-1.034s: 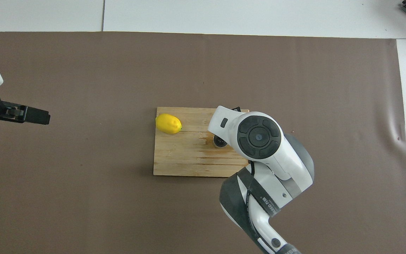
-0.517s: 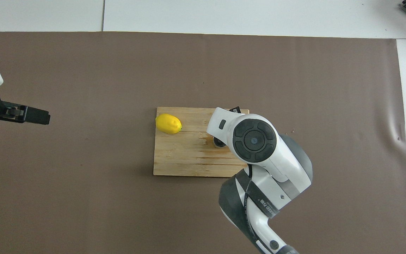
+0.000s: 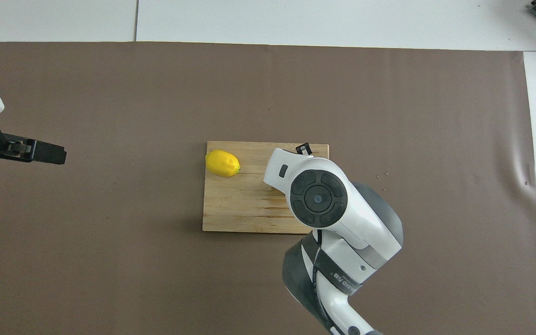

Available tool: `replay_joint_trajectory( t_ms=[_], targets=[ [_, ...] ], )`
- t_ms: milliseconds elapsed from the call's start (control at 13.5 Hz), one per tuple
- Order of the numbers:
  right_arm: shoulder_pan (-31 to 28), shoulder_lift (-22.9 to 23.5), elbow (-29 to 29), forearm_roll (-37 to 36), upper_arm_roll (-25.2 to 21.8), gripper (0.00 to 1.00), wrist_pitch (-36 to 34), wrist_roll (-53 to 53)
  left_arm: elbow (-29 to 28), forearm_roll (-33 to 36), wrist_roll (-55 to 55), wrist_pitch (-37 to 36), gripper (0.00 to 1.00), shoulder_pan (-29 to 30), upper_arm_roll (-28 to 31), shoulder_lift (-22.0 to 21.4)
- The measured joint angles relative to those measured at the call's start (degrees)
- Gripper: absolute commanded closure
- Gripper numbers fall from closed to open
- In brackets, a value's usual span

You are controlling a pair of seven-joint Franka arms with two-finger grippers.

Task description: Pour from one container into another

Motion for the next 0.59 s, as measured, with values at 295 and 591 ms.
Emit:
replay_joint_trajectory(
  t_ms=[295,591],
  targets=[
    [0.87,0.0,0.03,-2.15,0.01,0.83,0.0,0.26,0.0,0.0,0.0,0.0,0.0,0.0,0.0,0.0],
    [1.12,-0.02,0.03,-3.15,0.01,0.83,-0.07,0.28,0.0,0.0,0.0,0.0,0.0,0.0,0.0,0.0]
  ],
)
